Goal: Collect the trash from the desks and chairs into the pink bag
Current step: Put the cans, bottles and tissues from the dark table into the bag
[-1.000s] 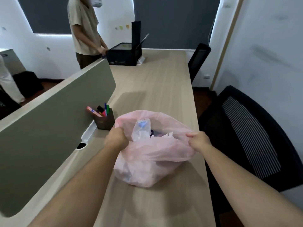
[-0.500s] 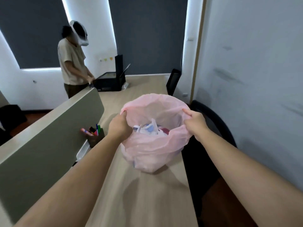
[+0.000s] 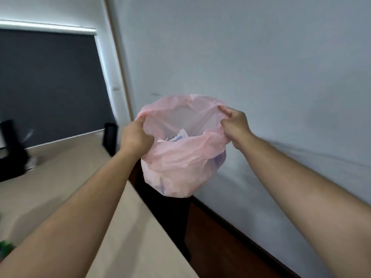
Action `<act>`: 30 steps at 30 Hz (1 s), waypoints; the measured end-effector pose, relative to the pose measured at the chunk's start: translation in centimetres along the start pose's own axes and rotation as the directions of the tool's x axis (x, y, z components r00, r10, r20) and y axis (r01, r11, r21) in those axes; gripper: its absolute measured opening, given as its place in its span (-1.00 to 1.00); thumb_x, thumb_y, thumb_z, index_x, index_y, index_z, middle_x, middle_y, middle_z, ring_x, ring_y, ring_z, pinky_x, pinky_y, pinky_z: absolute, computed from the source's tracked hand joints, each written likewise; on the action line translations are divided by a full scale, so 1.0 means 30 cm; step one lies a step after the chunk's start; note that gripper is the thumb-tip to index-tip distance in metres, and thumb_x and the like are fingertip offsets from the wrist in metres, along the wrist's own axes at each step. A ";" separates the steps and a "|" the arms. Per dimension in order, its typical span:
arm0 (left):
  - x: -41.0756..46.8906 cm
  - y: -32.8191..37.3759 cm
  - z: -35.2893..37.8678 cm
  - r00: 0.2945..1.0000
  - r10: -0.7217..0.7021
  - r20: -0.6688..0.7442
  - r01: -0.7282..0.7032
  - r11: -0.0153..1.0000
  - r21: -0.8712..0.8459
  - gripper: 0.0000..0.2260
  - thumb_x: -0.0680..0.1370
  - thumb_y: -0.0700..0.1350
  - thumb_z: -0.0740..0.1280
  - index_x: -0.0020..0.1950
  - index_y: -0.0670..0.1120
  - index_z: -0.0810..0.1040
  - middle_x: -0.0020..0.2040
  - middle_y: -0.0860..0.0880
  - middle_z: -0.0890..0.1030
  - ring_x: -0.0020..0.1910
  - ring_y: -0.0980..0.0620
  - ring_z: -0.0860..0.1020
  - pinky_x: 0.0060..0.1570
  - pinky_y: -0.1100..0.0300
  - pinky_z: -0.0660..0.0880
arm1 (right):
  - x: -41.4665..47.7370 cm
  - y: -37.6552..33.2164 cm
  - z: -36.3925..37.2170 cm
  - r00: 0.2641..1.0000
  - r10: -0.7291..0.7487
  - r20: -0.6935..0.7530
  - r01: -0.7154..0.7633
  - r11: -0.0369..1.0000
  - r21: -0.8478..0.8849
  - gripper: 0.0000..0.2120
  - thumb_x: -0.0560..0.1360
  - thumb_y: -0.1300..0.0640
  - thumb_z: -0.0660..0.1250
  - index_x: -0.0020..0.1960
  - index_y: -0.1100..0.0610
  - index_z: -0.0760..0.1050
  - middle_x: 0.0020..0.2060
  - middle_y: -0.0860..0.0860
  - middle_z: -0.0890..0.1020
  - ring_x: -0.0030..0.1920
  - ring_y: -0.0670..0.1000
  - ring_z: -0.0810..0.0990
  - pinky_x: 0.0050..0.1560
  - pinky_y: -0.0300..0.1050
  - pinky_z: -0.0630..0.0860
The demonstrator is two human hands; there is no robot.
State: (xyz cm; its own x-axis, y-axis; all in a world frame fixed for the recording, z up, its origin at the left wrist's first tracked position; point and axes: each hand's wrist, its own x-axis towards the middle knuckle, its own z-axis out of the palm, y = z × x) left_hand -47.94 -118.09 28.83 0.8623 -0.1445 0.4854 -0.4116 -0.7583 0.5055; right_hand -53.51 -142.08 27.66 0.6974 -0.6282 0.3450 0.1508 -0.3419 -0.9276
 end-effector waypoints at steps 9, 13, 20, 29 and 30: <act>-0.163 0.435 0.205 0.909 0.354 0.222 -0.291 0.918 -0.270 -0.41 0.45 -0.29 0.24 0.49 -0.06 0.30 0.22 -0.20 0.56 0.19 -0.23 0.49 0.14 0.07 0.44 | -0.267 0.041 -0.650 0.888 0.088 -0.451 -0.150 0.983 -0.104 -0.38 0.38 0.45 0.06 0.34 0.05 0.48 0.32 -0.05 0.51 0.24 0.02 0.54 0.28 -0.06 0.50; -0.339 0.682 0.343 0.818 0.475 0.325 -0.350 0.859 -0.375 -0.40 0.45 -0.28 0.25 0.50 -0.08 0.28 0.23 -0.21 0.55 0.20 -0.24 0.48 0.13 0.05 0.44 | -0.449 0.047 -0.977 0.804 0.100 -0.586 -0.244 0.954 -0.172 -0.40 0.40 0.46 0.06 0.33 0.06 0.48 0.33 -0.05 0.50 0.27 0.02 0.51 0.30 -0.06 0.47; -0.749 1.151 0.503 0.609 0.693 0.386 -0.436 0.699 -0.566 -0.42 0.43 -0.31 0.23 0.46 -0.08 0.33 0.17 -0.18 0.58 0.14 -0.22 0.50 0.03 0.08 0.45 | -0.796 0.035 -1.508 0.620 0.097 -0.778 -0.376 0.908 -0.187 -0.40 0.43 0.45 0.03 0.33 0.05 0.49 0.34 -0.05 0.48 0.30 0.04 0.48 0.31 -0.03 0.47; -1.201 1.583 0.672 0.456 0.776 0.435 -0.427 0.620 -0.658 -0.47 0.45 -0.30 0.24 0.43 -0.11 0.36 0.18 -0.18 0.58 0.14 -0.22 0.52 0.06 0.10 0.46 | -1.064 0.147 -2.036 0.487 0.125 -0.864 -0.476 0.868 -0.143 -0.39 0.42 0.46 0.03 0.34 0.04 0.47 0.33 -0.05 0.49 0.27 0.07 0.51 0.27 -0.01 0.50; -1.238 1.616 0.696 0.443 0.776 0.448 -0.418 0.621 -0.663 -0.47 0.45 -0.30 0.24 0.43 -0.11 0.37 0.16 -0.18 0.58 0.13 -0.21 0.53 0.05 0.10 0.46 | -1.080 0.168 -2.081 0.484 0.132 -0.865 -0.488 0.861 -0.142 -0.39 0.42 0.46 0.03 0.35 0.05 0.46 0.33 -0.05 0.49 0.28 0.06 0.50 0.28 -0.01 0.49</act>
State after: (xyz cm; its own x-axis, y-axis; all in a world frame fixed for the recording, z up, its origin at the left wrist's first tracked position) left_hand -93.77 -162.76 20.42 0.1950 -0.9375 0.2882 -0.8116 0.0107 0.5841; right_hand -119.09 -167.10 20.77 -0.2491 -0.9536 0.1691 -0.3098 -0.0870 -0.9468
